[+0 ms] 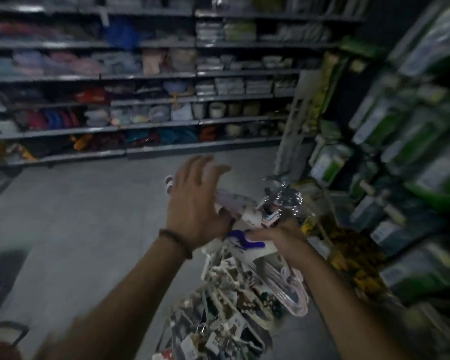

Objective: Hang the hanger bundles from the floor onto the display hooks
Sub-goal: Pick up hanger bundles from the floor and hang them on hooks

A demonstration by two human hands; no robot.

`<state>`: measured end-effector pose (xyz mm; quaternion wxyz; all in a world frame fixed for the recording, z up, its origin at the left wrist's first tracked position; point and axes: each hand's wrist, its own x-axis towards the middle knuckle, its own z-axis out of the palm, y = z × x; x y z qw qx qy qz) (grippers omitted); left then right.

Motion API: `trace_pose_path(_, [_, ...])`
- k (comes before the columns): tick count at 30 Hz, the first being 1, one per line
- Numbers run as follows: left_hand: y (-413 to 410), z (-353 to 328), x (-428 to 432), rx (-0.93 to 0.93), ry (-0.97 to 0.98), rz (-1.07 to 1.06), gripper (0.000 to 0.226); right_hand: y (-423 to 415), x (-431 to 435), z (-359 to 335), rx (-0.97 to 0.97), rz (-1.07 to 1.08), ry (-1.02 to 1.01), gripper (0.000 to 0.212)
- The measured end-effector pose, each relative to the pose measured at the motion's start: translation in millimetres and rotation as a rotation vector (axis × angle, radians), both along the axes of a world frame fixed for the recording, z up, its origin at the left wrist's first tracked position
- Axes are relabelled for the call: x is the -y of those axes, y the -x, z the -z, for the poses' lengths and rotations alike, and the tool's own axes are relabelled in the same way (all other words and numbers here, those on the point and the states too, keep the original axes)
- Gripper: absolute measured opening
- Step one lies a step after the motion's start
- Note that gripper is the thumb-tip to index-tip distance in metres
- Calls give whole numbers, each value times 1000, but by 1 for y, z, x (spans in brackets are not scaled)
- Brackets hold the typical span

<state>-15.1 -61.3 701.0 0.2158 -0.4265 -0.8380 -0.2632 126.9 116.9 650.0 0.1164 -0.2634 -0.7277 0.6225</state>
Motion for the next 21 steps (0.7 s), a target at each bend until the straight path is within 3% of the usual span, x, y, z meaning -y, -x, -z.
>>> trace_pose_path(2, [-37,11,-2,104,-518,-60,67,-40,8,-16,-87,174,125,43])
trace_pose_path(4, [-73,18,-17,574,-729,-90,85,-77,22,-31,-161,313,278,36])
trace_pose_path(7, [-119,4,-46,1465,-661,264,110,-130,48,-50,-219,436,460,50])
trace_pose_path(9, [-146,-13,-61,1715,-532,552,97,-170,63,-58,-285,519,493,66])
trace_pose_path(12, [-204,-39,-74,1823,-472,705,78,-234,86,-67,-375,611,507,63])
trace_pose_path(15, [-273,-57,-85,1768,-431,682,17,-297,103,-80,-404,717,465,62])
trace_pose_path(18, [-347,-67,-98,1745,-330,760,24,-370,123,-102,-266,833,258,63])
trace_pose_path(21, [-435,-80,-109,1667,-308,929,24,-470,151,-120,49,882,77,58])
